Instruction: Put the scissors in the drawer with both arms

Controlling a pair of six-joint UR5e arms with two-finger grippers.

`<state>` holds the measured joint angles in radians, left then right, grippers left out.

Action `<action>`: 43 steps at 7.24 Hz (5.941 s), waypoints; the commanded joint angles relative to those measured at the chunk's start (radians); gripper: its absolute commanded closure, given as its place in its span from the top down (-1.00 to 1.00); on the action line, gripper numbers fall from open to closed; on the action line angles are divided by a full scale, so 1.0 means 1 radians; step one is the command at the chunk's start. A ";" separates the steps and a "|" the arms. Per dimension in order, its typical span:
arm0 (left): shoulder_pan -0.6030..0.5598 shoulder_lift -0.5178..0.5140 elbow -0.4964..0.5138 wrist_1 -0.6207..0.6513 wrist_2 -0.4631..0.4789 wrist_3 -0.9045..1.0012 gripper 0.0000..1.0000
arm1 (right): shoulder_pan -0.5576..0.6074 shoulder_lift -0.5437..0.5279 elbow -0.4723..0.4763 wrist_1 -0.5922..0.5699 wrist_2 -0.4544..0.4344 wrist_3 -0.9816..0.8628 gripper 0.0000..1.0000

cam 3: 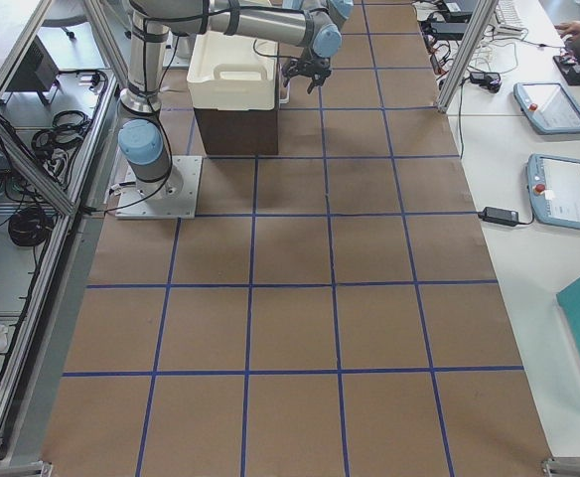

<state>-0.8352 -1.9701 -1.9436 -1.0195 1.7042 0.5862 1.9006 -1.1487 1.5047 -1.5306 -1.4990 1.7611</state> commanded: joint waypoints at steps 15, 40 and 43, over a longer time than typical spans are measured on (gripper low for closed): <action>0.005 0.002 0.002 0.009 -0.057 0.061 0.25 | -0.003 0.035 -0.017 -0.195 -0.056 -0.169 1.00; -0.734 0.398 0.471 -0.697 -0.103 -0.620 -0.73 | -0.049 0.168 -0.212 -0.269 -0.081 -0.285 1.00; -0.729 0.392 0.476 -0.708 -0.109 -0.606 -0.73 | -0.064 0.167 -0.210 -0.269 -0.078 -0.308 1.00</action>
<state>-1.5666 -1.5761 -1.4690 -1.7262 1.6016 -0.0237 1.8382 -0.9810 1.2942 -1.7993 -1.5815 1.4548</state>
